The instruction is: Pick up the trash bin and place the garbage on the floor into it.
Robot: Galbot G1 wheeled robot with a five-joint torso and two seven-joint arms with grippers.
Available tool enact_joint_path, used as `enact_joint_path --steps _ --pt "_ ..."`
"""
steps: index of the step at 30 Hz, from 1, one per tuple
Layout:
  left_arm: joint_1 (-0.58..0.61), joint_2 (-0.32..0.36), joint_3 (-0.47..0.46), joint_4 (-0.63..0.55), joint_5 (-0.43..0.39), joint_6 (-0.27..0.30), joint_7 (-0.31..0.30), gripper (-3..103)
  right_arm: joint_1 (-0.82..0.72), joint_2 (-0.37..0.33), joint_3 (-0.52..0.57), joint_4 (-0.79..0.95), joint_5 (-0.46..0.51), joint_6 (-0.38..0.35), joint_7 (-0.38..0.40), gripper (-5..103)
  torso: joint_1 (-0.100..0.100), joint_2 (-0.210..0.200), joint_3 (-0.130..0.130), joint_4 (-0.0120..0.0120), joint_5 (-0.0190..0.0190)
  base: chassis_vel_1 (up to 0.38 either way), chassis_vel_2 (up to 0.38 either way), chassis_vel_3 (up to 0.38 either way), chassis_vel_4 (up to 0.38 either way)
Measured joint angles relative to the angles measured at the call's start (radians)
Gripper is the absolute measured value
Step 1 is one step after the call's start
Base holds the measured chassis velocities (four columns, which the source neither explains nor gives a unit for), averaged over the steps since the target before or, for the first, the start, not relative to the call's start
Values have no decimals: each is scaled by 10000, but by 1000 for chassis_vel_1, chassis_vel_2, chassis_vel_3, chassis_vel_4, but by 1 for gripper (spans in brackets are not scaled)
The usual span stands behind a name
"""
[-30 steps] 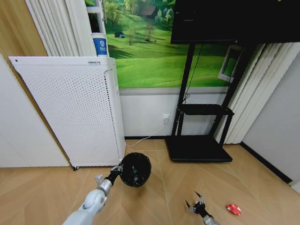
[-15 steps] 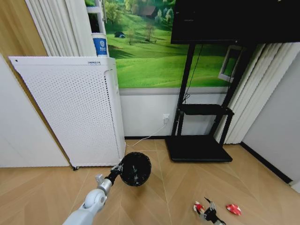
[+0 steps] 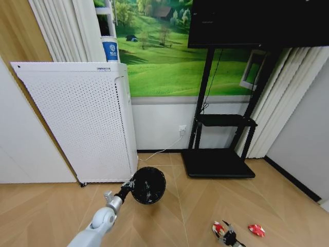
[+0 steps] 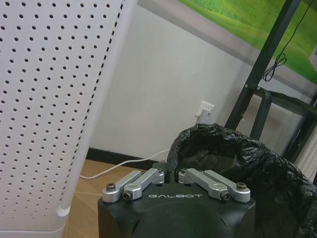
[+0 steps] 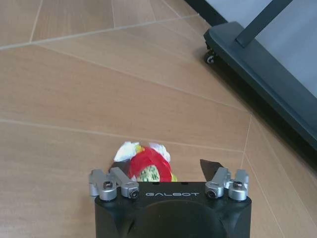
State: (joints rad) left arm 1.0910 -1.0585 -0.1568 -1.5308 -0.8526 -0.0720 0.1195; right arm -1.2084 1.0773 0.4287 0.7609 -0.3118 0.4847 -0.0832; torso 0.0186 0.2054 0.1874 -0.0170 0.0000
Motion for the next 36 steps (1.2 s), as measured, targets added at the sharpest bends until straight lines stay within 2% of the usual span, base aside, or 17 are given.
enact_joint_path --steps 1,2,3,6,9,10,12,13,15,17,23,30,35,36 --pt "-24 13 0 -7 -6 0 11 7 -6 -24 3 18 -5 -73 -4 80 0 0 0 -2 -1 0 0 0 0" --pt "-123 46 -1 -29 -30 -1 25 7 -8 -88 7 28 -59 -254 -4 69 0 0 0 -3 1 0 0 0 0" --pt "-123 46 -1 -29 -30 -1 25 7 -8 -88 7 28 -59 -254 -4 69 0 0 0 -3 1 0 0 0 0" --pt "-142 25 0 -114 -55 -1 5 7 -3 -147 12 16 -185 -467 -148 52 0 0 0 -3 0 0 0 0 0" --pt "-41 26 0 -140 -43 -2 -8 7 -70 -144 42 52 -291 -529 -322 47 1 0 0 -1 -2 0 0 0 0" --pt "-1 33 -55 -134 -26 -5 -9 7 -112 -112 50 50 -293 -509 -327 36 0 0 0 -1 0 0 0 0 0" --pt "5 37 -72 -116 -22 -9 -9 7 -132 -105 53 50 -284 -476 -328 36 0 0 0 -1 -1 0 0 0 0" --pt "2 39 -78 -60 -15 -12 -12 7 -155 -104 56 49 -274 -379 -327 27 0 0 0 -1 -1 0 0 0 0" --pt "-12 38 -76 -14 -12 -12 -14 7 -166 -104 57 50 -275 -275 -327 27 0 0 0 -1 0 0 0 0 0" --pt "-101 30 -26 112 -2 -15 23 7 -270 -140 61 195 -192 -74 -323 21 0 0 0 0 5 0 0 0 0" --pt "-631 7 515 515 -4 -17 180 7 -534 -287 141 920 430 413 -376 20 0 0 0 -2 1 0 0 0 0" --pt "-1981 -161 1871 1596 93 -34 390 7 -908 -378 311 2618 1807 644 -574 20 0 0 0 -1 4 0 0 0 0" --pt "-3427 -795 3536 3271 105 -119 469 7 -1465 -550 616 4719 2858 327 -695 20 1 -1 1 2 4 0 0 0 0" --pt "-3427 -795 3536 3271 105 -119 469 7 -1465 -550 616 4719 2858 327 -695 20 1 -1 1 2 4 0 0 0 0"
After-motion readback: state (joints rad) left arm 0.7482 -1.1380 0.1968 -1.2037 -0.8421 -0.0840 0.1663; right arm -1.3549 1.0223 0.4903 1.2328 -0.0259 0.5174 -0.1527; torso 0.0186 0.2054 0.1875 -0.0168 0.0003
